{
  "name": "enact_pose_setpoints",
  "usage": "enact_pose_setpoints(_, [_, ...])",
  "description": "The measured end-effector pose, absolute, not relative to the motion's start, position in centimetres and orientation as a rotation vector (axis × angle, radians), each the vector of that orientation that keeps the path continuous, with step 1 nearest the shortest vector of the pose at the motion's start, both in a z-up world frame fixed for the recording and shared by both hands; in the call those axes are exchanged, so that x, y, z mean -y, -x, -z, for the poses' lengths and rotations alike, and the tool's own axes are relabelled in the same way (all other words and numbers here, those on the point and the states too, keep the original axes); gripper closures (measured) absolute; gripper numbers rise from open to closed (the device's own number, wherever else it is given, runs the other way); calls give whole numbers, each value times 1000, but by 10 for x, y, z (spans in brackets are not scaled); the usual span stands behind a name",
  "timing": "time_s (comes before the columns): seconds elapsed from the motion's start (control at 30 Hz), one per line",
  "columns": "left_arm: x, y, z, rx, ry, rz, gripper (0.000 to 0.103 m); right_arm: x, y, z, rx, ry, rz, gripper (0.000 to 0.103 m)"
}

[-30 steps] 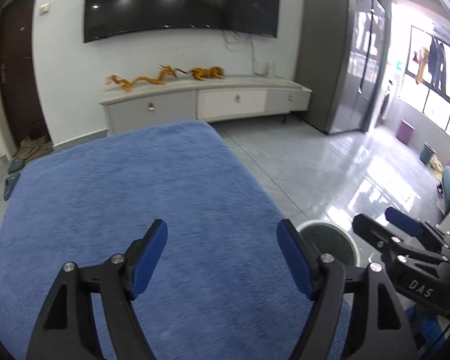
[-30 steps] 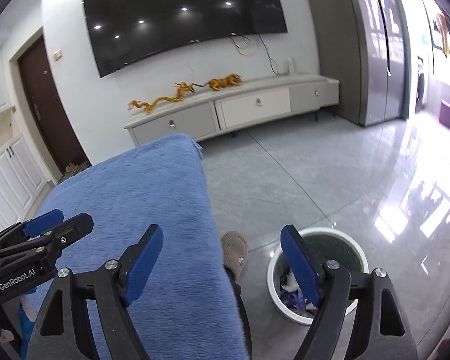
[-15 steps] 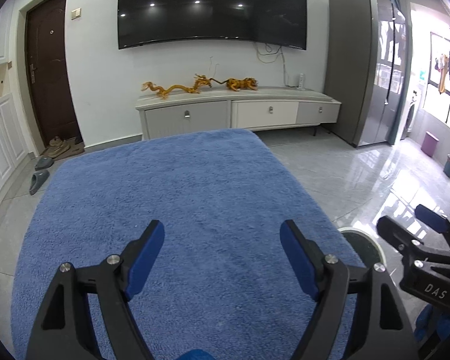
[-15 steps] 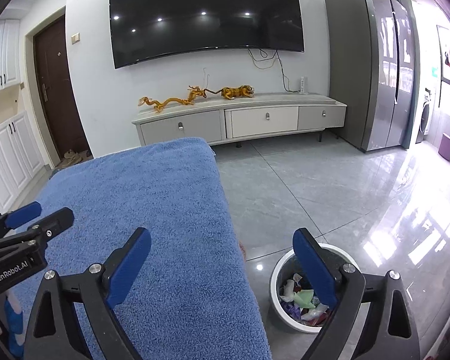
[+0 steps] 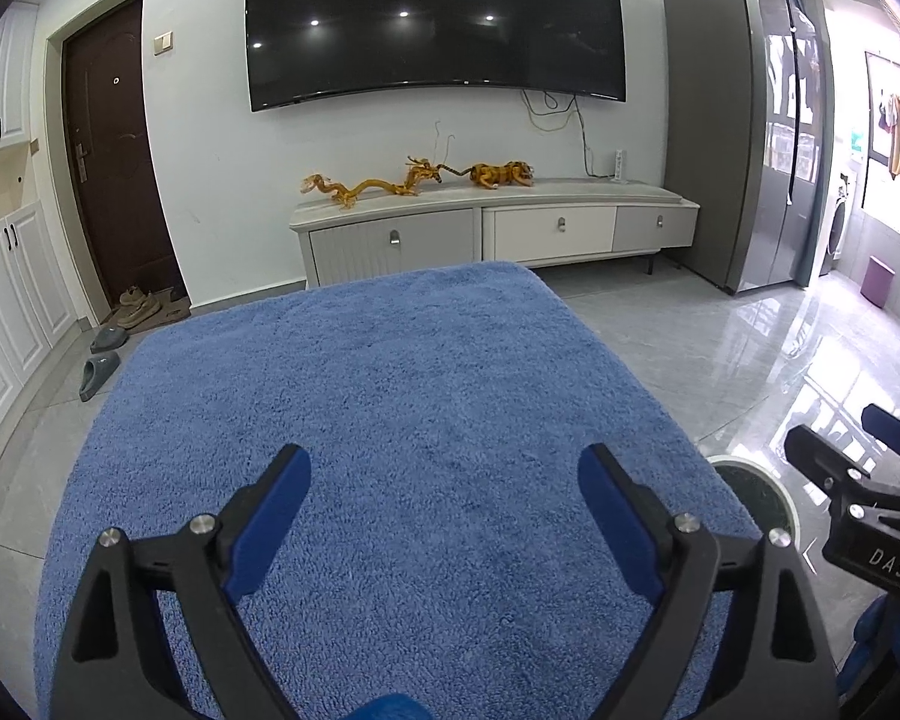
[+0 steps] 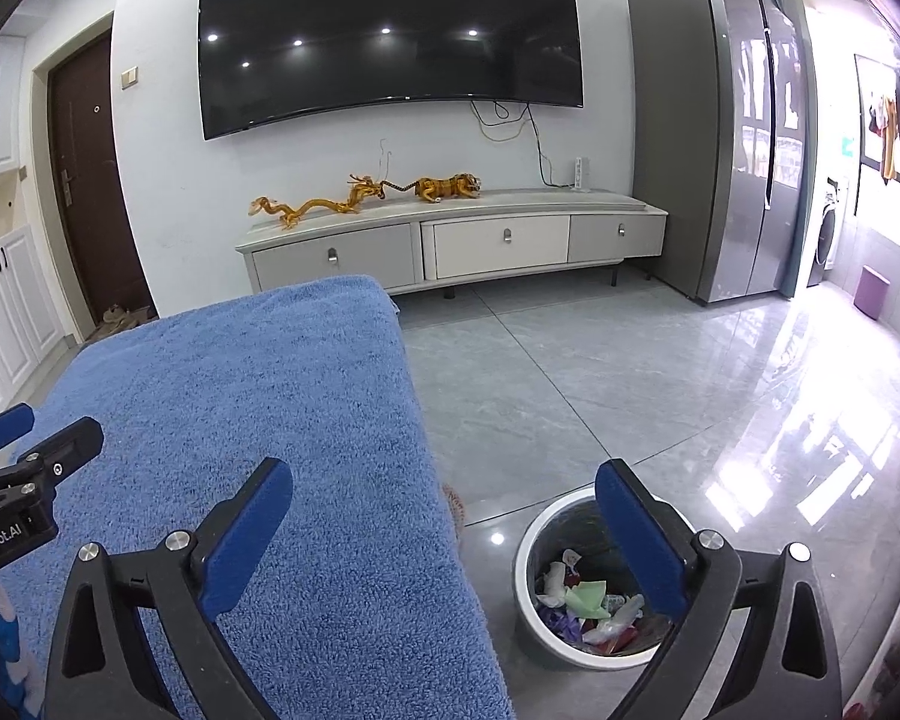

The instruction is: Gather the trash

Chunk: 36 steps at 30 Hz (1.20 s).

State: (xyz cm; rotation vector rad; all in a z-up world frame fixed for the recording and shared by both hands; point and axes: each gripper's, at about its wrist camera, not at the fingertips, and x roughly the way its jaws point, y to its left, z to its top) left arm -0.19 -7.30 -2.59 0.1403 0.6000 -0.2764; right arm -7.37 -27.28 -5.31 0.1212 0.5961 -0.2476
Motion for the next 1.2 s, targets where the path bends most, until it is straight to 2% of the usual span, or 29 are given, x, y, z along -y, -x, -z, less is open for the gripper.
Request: enact_pose_setpoints(1.2, [77, 12, 23, -564, -151, 281, 2, 273, 83, 45, -555, -104, 266, 0])
